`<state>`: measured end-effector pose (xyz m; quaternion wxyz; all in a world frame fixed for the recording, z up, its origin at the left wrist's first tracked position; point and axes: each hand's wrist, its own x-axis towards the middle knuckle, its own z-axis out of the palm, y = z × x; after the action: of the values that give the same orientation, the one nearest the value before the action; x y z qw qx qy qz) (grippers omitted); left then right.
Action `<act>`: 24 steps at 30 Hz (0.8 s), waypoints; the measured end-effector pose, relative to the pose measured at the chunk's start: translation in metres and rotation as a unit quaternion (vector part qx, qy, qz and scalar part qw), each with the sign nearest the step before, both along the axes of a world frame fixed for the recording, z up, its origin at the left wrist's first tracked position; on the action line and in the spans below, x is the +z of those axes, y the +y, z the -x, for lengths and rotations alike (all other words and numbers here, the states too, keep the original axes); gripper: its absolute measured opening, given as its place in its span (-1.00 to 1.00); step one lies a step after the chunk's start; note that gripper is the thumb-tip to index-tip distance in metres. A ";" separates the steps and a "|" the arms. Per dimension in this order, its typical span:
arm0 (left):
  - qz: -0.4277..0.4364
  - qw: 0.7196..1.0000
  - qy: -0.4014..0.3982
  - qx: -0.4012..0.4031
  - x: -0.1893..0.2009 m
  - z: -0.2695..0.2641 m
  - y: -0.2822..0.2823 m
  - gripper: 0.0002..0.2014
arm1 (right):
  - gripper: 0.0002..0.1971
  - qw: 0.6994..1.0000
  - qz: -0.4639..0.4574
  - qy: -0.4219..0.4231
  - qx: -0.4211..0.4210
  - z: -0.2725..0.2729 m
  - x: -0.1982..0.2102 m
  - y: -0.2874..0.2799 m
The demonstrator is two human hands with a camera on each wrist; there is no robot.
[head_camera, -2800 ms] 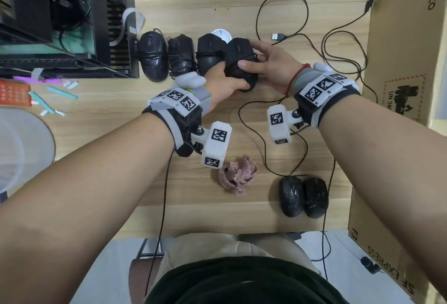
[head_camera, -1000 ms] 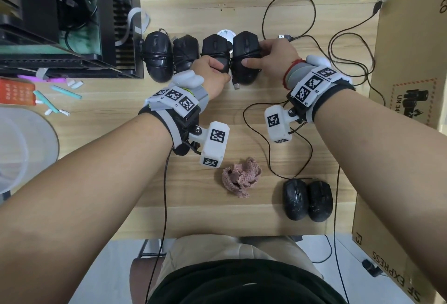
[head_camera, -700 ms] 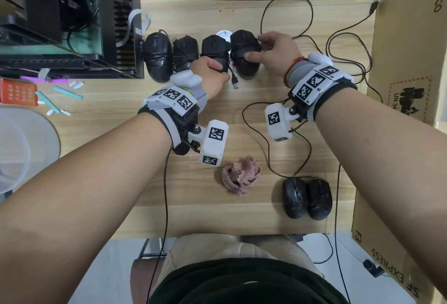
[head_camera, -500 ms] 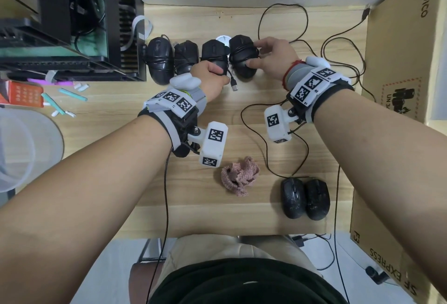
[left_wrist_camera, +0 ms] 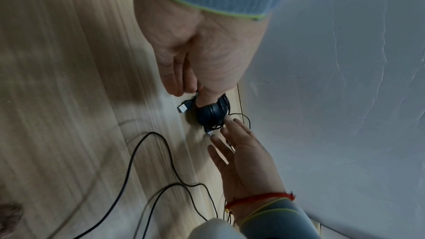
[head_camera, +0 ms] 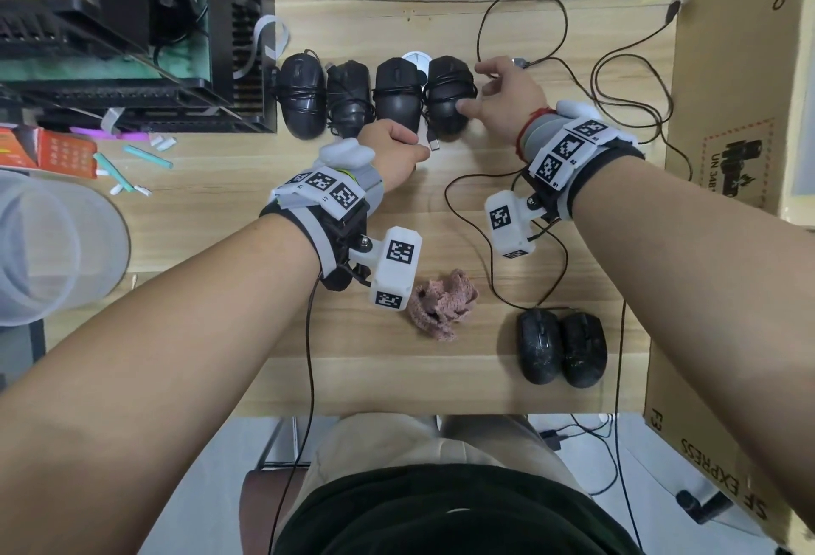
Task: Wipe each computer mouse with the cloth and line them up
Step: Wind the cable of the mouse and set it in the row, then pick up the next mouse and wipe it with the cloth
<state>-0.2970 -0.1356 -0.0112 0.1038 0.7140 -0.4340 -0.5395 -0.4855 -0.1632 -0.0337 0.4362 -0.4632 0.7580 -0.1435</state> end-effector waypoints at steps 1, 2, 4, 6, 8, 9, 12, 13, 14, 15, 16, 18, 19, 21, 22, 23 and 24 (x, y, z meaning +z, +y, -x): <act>0.000 1.000 -0.002 -0.001 0.000 0.000 0.000 -0.81 | -0.47 1.000 0.007 -0.003 -0.010 0.001 0.003 0.000; 0.001 1.000 -0.003 -0.003 0.002 -0.001 0.000 -0.82 | -0.50 1.000 0.014 -0.007 -0.019 0.002 0.007 0.000; 0.002 1.000 -0.002 -0.010 0.006 0.000 0.000 -0.82 | -0.55 0.999 0.018 -0.012 -0.024 0.004 0.015 0.001; -0.003 1.000 0.000 -0.017 0.011 0.000 0.002 -0.84 | -0.65 0.999 0.010 -0.019 -0.024 0.006 0.023 0.005; -0.013 1.000 0.001 -0.022 0.019 0.002 0.008 -0.84 | -0.81 0.999 -0.003 -0.031 -0.014 0.006 0.032 0.014; -0.020 0.999 -0.002 -0.026 0.021 0.002 0.010 -0.83 | -0.87 0.999 -0.012 -0.035 -0.005 0.005 0.034 0.019; -0.051 0.997 -0.011 -0.052 0.027 0.003 0.026 -0.82 | -0.92 0.998 -0.047 -0.041 0.025 0.002 0.042 0.043; -0.064 0.996 -0.016 -0.065 0.028 0.002 0.033 -0.83 | -0.92 0.997 -0.057 -0.042 0.032 0.000 0.043 0.052; -0.074 0.994 -0.024 -0.080 0.028 0.002 0.042 -0.82 | -0.91 0.996 -0.066 -0.043 0.036 -0.001 0.044 0.063; -0.085 0.991 -0.033 -0.098 0.030 0.002 0.052 -0.79 | -0.89 0.995 -0.076 -0.045 0.042 -0.001 0.044 0.073; -0.096 0.987 -0.041 -0.120 0.028 0.001 0.062 -0.73 | -0.88 0.994 -0.087 -0.048 0.048 -0.002 0.042 0.083; -0.128 0.977 -0.069 -0.155 0.025 -0.001 0.084 -0.62 | -0.86 0.991 -0.107 -0.058 0.059 -0.005 0.039 0.104; -0.144 0.973 -0.079 -0.165 0.024 -0.001 0.097 -0.58 | -0.86 0.989 -0.115 -0.062 0.064 -0.006 0.036 0.116; -0.171 0.960 -0.103 -0.194 0.021 0.000 0.122 -0.58 | -0.88 0.986 -0.130 -0.072 0.072 -0.009 0.033 0.137; -0.172 0.958 -0.114 -0.197 0.018 0.003 0.133 -0.67 | -0.88 0.985 -0.137 -0.078 0.076 -0.011 0.031 0.148; -0.186 0.959 -0.109 -0.184 0.014 0.005 0.142 -0.82 | -0.88 0.982 -0.145 -0.082 0.083 -0.012 0.029 0.158; -0.208 0.963 -0.090 -0.147 0.013 0.009 0.155 -0.78 | -0.87 0.980 -0.153 -0.084 0.094 -0.012 0.025 0.172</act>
<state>-0.3057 0.0197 0.0019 -0.1671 0.6939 -0.4202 -0.5603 -0.4731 0.0086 -0.0085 0.5758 -0.4464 0.6846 -0.0225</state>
